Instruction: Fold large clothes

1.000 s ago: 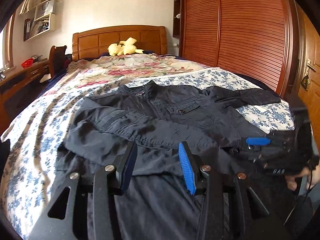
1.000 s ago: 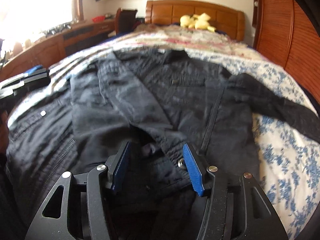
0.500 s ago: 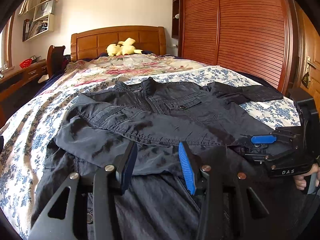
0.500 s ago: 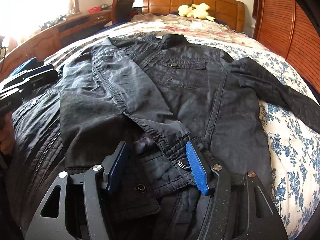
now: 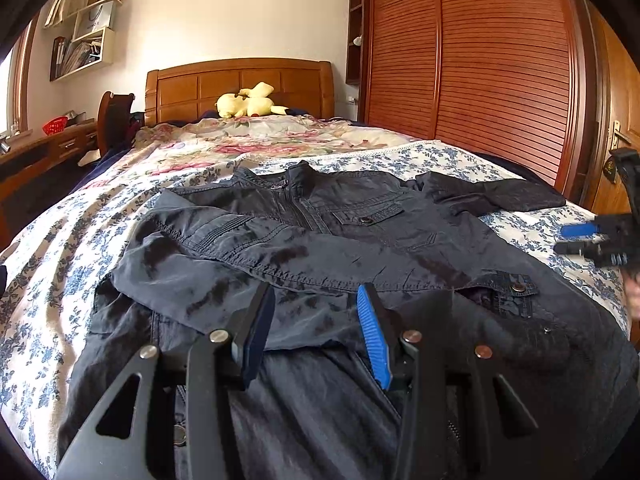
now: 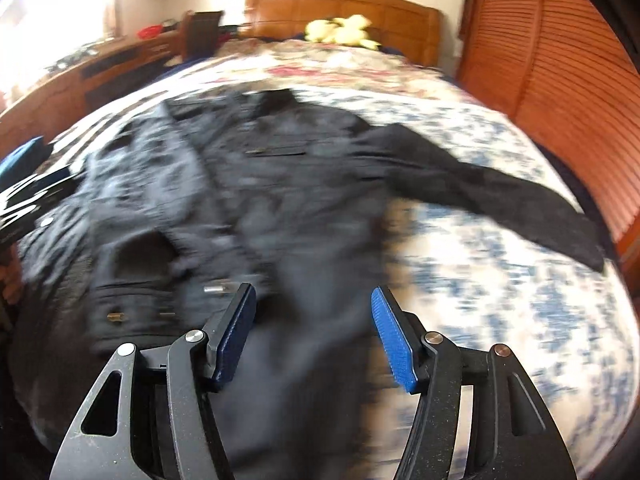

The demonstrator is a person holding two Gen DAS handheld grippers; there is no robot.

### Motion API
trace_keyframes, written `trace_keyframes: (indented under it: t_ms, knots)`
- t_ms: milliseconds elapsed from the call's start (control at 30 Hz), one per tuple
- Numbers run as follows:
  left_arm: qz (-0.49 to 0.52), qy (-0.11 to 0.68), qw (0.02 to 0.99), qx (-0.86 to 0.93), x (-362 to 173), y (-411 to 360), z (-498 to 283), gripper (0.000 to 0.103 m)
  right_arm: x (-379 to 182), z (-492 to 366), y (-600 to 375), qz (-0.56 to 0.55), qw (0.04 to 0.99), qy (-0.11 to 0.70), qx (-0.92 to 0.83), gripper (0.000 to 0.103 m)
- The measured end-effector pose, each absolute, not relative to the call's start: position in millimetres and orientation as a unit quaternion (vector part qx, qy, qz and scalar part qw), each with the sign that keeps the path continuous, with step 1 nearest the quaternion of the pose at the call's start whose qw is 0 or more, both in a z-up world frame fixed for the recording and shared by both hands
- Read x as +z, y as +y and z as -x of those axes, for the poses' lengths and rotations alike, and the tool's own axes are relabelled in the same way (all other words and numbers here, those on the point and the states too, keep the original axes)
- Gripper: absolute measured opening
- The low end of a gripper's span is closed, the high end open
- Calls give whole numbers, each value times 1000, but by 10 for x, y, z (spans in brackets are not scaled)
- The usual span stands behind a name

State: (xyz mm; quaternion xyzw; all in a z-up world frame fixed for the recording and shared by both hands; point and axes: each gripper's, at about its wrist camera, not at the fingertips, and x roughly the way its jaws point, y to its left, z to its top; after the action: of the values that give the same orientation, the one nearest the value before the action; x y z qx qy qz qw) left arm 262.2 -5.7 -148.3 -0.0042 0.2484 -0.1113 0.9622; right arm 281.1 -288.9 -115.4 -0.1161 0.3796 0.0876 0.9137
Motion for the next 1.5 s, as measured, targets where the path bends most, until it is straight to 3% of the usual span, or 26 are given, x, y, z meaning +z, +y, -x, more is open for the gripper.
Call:
trace_keyframes:
  t_ms: [767,1500]
  knots:
    - [2,254,961,-110,-1518,-73,-2641,42,-794,-3782,-5190,29,907,382,-176,62]
    - [-5,262,959,-112,-1555,-101,-2672,42,-1071,-4286,-5974,-62,863,440,-239,61]
